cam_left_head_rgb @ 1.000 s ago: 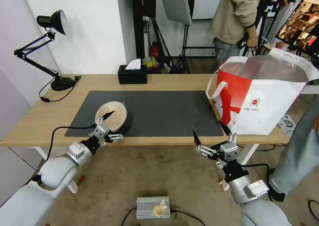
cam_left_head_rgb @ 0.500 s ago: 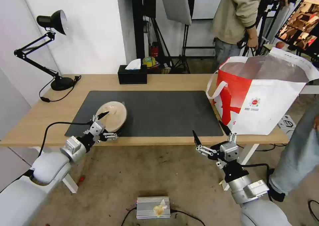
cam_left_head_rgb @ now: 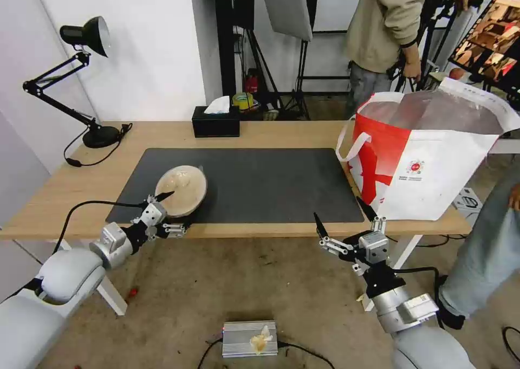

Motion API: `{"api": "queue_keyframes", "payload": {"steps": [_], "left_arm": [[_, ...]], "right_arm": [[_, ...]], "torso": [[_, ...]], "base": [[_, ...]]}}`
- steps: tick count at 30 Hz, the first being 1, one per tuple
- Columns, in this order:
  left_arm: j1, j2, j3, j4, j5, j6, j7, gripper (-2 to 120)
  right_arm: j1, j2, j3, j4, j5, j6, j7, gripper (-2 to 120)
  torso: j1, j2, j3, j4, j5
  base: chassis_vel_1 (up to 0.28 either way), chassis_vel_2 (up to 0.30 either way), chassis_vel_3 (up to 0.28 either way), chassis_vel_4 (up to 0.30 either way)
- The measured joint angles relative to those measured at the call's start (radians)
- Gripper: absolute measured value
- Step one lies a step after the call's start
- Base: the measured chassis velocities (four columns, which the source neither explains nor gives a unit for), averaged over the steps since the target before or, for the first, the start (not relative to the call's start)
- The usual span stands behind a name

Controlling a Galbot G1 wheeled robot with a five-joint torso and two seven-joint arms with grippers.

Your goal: Pick up the trash from the table and place it into the takeout bag.

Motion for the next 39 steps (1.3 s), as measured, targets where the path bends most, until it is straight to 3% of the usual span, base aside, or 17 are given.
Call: {"api": "queue_keyframes", "payload": {"steps": [18,39], "left_arm": [[0.001,0.0,-0.009,0.041,-0.004,-0.005,0.026,100],[-0.089,0.058,0.068,0.115,-0.056,-0.003,0.095,100]], "right_arm": [[0.0,0.0,0.0,0.0,0.0,0.0,0.0,100],[0.0,0.0,0.0,0.0,0.0,0.0,0.0,100]], "torso": [[0.0,0.0,0.0,-0.0001,0.0001],[0.0,0.0,0.0,0.0,0.0001]], "base": [[0.0,0.0,0.0,0.0],[0.0,0.0,0.0,0.0]]}}
